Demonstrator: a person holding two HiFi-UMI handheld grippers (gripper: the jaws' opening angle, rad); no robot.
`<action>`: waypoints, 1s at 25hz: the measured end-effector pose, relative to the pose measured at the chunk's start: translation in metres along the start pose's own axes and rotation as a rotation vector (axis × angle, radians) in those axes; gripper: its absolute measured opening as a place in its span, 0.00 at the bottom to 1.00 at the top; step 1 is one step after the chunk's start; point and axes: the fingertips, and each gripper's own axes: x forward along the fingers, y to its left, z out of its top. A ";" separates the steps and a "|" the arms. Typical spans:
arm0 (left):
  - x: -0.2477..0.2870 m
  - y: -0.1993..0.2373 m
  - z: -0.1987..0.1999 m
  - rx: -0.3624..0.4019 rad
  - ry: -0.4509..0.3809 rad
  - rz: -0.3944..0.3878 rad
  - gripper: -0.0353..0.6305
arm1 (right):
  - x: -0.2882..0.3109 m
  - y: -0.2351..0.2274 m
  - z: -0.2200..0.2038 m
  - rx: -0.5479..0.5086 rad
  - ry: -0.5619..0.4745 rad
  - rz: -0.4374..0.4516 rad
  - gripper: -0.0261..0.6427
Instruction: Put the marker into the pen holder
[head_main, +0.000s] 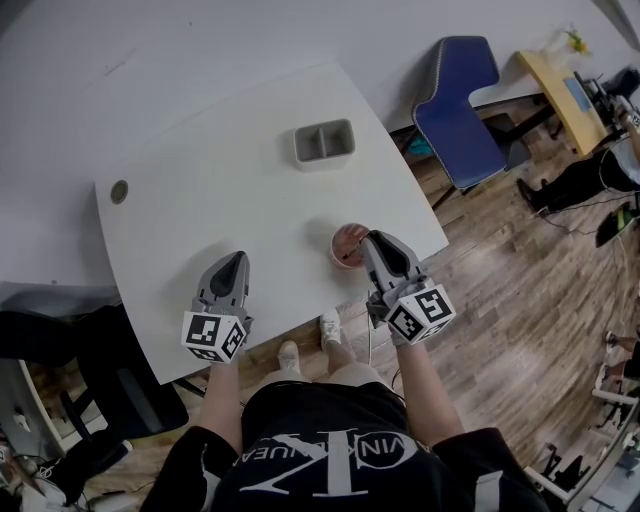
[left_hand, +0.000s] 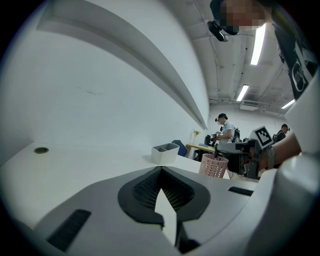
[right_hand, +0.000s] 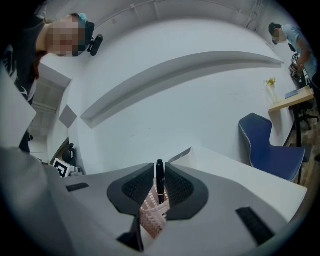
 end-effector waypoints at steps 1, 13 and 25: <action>0.000 0.000 0.000 -0.001 0.001 0.000 0.07 | 0.000 -0.001 0.001 0.002 -0.003 -0.003 0.13; -0.003 0.002 0.001 -0.002 0.000 0.000 0.07 | -0.005 -0.010 0.002 0.051 -0.021 -0.032 0.17; -0.020 0.007 0.002 -0.008 -0.011 0.014 0.07 | -0.008 -0.009 -0.003 0.090 -0.016 -0.050 0.28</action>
